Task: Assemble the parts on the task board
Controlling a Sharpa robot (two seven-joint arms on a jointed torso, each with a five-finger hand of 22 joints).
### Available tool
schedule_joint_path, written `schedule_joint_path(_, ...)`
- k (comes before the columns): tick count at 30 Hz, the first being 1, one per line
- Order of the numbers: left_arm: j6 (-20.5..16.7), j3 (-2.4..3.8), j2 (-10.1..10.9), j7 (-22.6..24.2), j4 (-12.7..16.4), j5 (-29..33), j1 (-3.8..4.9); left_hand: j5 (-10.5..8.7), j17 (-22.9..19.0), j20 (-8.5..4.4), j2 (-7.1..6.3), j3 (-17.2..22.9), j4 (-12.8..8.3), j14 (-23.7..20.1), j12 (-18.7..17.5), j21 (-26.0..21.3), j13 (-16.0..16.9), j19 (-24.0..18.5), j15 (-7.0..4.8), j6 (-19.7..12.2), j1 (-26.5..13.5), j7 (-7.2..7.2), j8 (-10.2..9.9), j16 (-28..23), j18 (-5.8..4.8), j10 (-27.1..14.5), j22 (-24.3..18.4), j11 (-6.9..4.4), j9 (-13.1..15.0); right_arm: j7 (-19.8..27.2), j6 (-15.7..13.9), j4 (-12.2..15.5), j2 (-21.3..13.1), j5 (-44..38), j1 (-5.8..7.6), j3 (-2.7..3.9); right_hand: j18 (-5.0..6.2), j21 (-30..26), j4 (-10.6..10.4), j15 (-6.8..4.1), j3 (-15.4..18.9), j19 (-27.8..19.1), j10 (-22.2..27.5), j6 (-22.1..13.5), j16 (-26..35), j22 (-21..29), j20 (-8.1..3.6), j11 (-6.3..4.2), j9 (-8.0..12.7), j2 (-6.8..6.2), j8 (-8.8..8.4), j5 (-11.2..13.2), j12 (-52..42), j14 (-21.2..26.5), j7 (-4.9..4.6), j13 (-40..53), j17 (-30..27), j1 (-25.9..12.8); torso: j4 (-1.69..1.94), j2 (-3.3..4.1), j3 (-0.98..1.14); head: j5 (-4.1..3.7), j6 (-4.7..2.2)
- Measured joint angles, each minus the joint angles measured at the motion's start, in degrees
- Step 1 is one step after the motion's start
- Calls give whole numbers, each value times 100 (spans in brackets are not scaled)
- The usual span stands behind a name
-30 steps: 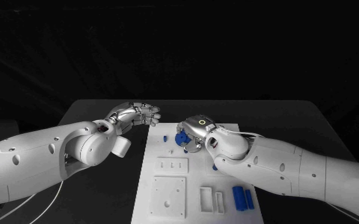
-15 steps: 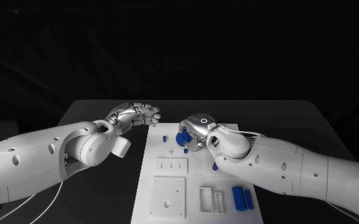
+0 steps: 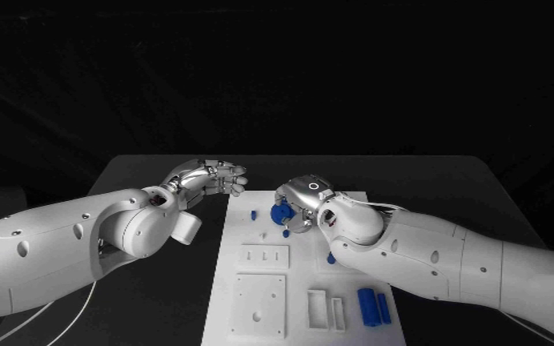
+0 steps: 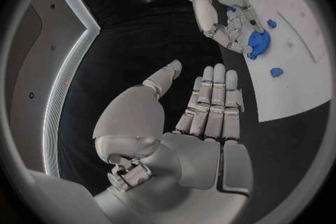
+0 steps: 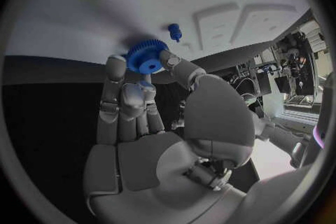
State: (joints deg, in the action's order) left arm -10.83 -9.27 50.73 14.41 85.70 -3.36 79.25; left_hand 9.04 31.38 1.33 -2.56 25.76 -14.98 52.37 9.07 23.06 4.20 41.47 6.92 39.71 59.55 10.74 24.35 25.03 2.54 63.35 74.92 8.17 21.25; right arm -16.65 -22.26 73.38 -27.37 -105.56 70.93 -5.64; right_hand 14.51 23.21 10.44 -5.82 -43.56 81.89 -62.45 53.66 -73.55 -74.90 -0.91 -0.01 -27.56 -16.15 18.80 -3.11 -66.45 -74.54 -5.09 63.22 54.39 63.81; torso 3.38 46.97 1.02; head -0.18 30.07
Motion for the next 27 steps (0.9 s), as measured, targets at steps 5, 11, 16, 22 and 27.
schedule_joint_path(5, 0, 0, 3, -1, 3, -1, 0, 0, 0, 0, -17, 0, 0, 0, 0, 0, 0, 0, 0, 0, -17, 0, 0, 0, 0, 0, 0, 0, 0, -4, -7, -43, 44, 0, 3, 3, -6, 0, -1, 1, -1, 0, 0, 1, 0, -5, 0, 0, -6, -23, 0, 0, 0, -1, -1, 0, 0, 23, 3, 0, -1, -4, -1)
schedule_joint_path(11, 1, 0, 3, -3, 4, -1, 0, 0, 5, 0, -24, 0, 0, 0, 0, 0, 0, 0, 0, 0, -23, 0, 0, 0, 0, 0, -1, 0, 0, -5, -17, -92, 94, -1, 3, 4, -28, 0, -1, 1, -1, 0, 0, 2, 0, -5, 0, 0, -10, -23, 0, 0, 1, -1, -2, 0, 0, 23, 6, 1, -4, -7, 7)
schedule_joint_path(16, 2, 0, 1, -5, 4, -2, 0, 0, 5, 0, -23, 0, 0, 0, -22, 0, 0, 0, 0, 0, -23, 0, 0, 0, 0, 0, -1, 0, 0, -5, -21, -159, 158, -2, 5, 5, -31, 0, -1, 8, -1, 0, 0, 2, 0, -4, 0, 0, -5, -23, -5, 0, 2, -8, -2, 1, -1, 23, 7, 0, -4, -12, 11)
schedule_joint_path(22, 2, 0, 7, -7, 7, -3, 0, 0, 4, 0, -23, 0, 0, 0, -22, 0, 0, 0, 0, 0, -23, 0, 0, 0, 0, 0, -1, 0, 0, -3, 2, -237, 150, 2, 4, 5, -33, 0, -4, 9, -4, 0, -1, 2, 0, -4, 0, 0, -1, -22, -16, 0, 2, -8, -2, 1, -1, 23, 7, -3, -6, -12, 20)
schedule_joint_path(27, 2, 0, 21, -8, 8, -4, 0, 0, 4, 0, -23, 0, 0, 0, -22, 0, 0, 0, 0, 0, -23, 0, 0, 0, 0, 0, -1, 0, 0, 6, 11, -247, 153, 7, 6, 7, -35, 0, -16, 9, -16, 0, 21, 2, 0, -4, -1, 22, -3, -23, 0, 0, 3, -9, -2, 0, 4, 22, 3, -4, -5, -7, 24)
